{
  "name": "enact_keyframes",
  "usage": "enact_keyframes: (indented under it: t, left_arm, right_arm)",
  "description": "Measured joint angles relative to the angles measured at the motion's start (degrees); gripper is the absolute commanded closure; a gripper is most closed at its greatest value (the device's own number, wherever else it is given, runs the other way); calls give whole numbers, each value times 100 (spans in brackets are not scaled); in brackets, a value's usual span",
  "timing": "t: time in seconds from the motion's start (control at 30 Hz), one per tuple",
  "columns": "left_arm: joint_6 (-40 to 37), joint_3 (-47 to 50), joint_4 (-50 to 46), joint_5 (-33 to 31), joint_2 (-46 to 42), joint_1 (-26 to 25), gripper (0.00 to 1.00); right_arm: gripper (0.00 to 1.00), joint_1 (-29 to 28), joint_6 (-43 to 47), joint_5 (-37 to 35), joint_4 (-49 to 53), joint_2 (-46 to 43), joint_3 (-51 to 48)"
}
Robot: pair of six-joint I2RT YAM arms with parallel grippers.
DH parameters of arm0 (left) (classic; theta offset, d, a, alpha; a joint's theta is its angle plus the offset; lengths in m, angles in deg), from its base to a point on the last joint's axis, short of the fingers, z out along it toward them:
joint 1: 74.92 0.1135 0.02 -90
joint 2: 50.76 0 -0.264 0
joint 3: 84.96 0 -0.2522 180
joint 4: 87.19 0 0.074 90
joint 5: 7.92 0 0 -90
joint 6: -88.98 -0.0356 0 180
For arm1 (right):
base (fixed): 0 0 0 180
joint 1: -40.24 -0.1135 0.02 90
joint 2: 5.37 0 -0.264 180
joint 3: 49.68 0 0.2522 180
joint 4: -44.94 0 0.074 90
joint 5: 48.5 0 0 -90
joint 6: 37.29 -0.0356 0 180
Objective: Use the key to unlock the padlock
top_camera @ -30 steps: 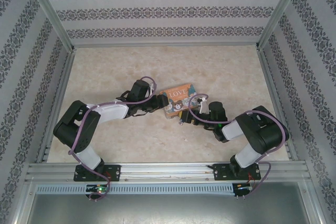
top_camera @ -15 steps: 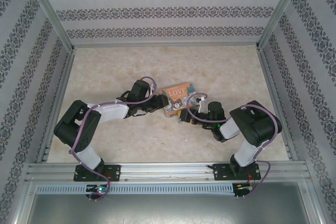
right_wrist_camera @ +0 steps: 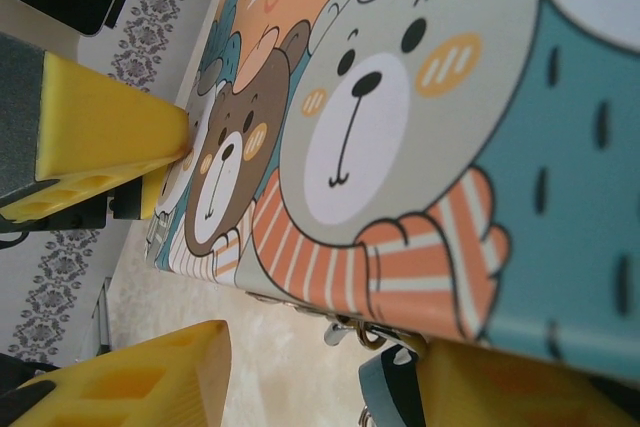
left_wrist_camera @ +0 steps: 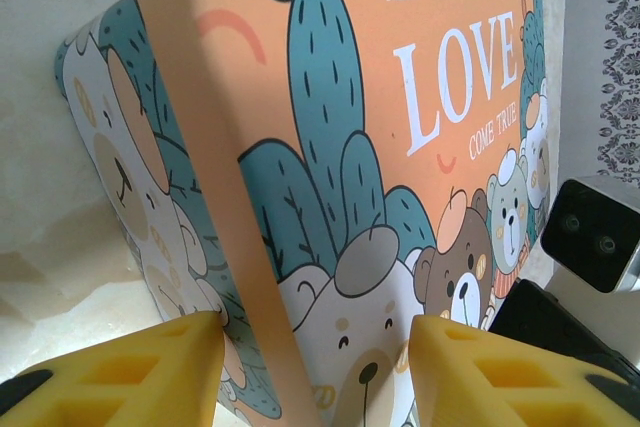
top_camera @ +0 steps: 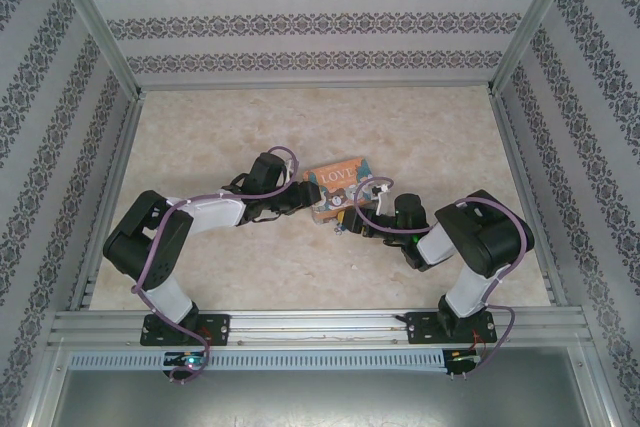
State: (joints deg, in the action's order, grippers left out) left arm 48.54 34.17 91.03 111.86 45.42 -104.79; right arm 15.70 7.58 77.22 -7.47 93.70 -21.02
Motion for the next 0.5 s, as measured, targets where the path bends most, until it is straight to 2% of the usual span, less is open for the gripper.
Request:
enact_keyframes:
  t: [0.5]
  left_arm:
    - [-74, 0, -76, -44, 0, 37, 49]
  right_arm:
    - [73, 2, 46, -13, 81, -2, -7]
